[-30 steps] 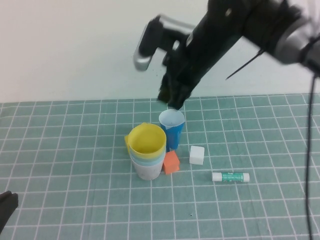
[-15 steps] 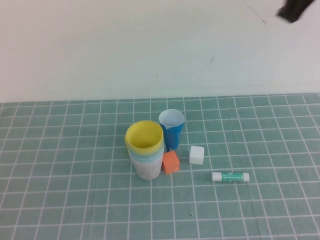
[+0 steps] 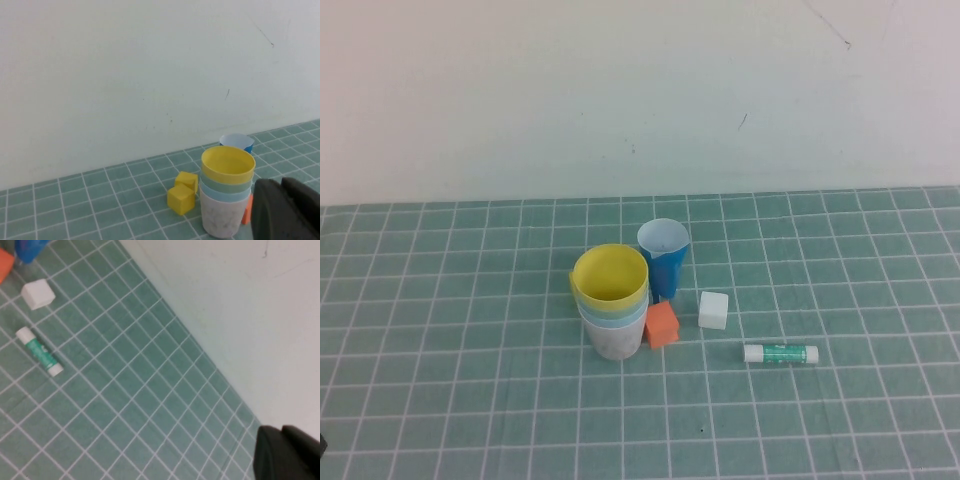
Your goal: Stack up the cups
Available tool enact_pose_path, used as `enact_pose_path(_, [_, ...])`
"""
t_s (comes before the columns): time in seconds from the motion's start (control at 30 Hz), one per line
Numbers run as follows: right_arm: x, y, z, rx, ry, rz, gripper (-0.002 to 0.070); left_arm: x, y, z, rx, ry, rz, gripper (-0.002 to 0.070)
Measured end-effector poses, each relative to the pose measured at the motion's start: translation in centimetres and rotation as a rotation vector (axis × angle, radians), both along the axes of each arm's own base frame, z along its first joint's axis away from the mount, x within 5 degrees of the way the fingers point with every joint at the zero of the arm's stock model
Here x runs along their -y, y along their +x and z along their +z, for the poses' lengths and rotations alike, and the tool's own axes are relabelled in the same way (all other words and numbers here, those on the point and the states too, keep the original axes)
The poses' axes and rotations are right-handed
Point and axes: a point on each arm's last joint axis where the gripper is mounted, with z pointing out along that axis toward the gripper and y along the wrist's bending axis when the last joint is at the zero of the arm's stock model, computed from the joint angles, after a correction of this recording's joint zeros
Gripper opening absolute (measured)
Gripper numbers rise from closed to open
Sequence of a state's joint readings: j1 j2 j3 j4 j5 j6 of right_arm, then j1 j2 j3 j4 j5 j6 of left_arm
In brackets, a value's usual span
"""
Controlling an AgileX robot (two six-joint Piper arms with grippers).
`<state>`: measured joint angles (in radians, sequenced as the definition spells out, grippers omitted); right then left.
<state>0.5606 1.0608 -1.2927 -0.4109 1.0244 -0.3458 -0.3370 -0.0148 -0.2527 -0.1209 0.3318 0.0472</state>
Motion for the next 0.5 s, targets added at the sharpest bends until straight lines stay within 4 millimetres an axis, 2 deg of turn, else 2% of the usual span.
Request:
enact_pose_path(0.2, [1.7, -3.2, -7.5, -0.036, 0.035, 0.003, 0.0009, 0.1, 0.0, -0.8, -0.081, 0.024, -0.012, -0.0002])
enact_pose_path(0.37, [2.6, -5.2, -12.2, -0.047, 0.117, -0.022, 0.0004, 0.2, -0.2, -1.6, -0.159, 0.048, -0.025, -0.0002])
enact_pose_path(0.5, [2.9, -6.3, -14.5, -0.024, 0.198, -0.021, 0.0001, 0.2, -0.3, -2.0, -0.203, 0.064, -0.032, -0.0003])
